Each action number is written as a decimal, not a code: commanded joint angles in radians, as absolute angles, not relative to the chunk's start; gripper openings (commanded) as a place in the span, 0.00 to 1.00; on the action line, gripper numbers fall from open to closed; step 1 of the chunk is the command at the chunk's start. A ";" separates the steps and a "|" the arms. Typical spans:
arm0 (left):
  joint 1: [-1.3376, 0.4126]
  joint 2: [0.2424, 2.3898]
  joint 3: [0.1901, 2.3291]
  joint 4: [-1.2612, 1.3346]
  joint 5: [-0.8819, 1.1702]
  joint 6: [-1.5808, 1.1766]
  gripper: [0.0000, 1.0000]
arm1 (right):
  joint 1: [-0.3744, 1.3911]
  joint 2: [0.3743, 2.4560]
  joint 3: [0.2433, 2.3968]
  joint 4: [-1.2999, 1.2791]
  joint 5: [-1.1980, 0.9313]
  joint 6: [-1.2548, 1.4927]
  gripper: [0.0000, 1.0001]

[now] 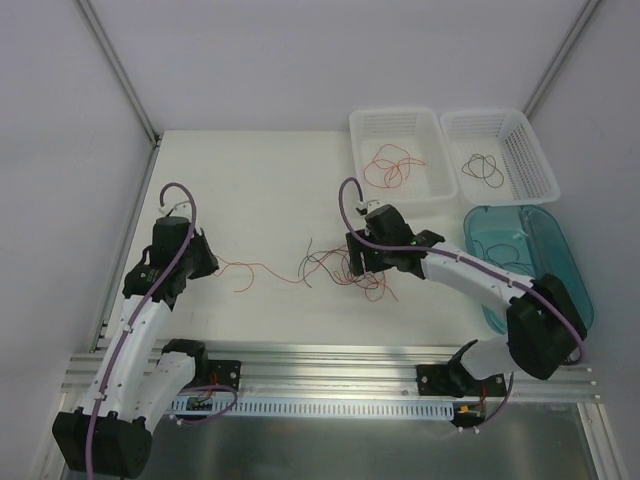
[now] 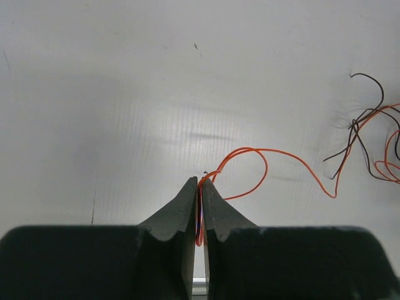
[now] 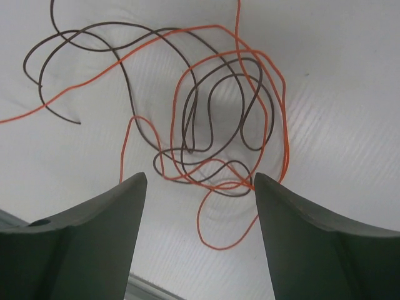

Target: Untangle the cables

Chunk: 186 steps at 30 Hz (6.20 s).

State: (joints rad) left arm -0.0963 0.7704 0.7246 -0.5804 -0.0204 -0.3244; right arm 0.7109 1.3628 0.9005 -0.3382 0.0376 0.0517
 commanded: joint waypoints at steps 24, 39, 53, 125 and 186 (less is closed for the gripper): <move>-0.100 1.025 0.782 -0.506 0.475 -0.373 0.95 | 0.788 1.323 0.881 -0.287 0.207 -0.029 0.01; -0.459 1.528 1.066 -0.305 0.230 -0.551 0.79 | 0.833 1.077 0.795 -0.311 0.181 -0.041 0.01; -0.568 1.855 1.241 -0.305 0.153 -0.552 0.24 | 0.850 1.039 0.769 -0.316 0.196 -0.029 0.01; -0.298 1.000 0.931 -0.353 0.618 -0.190 0.00 | 0.899 1.640 1.407 -0.207 -0.614 -0.376 0.79; -0.270 0.874 0.859 -0.310 0.162 -0.224 0.99 | -0.232 2.131 2.099 -0.423 0.083 -0.127 0.73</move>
State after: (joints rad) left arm -0.2821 0.8658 0.8524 -0.3389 0.1268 -0.2268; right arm -0.2348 2.1857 2.0544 -0.4133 0.1429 -0.1429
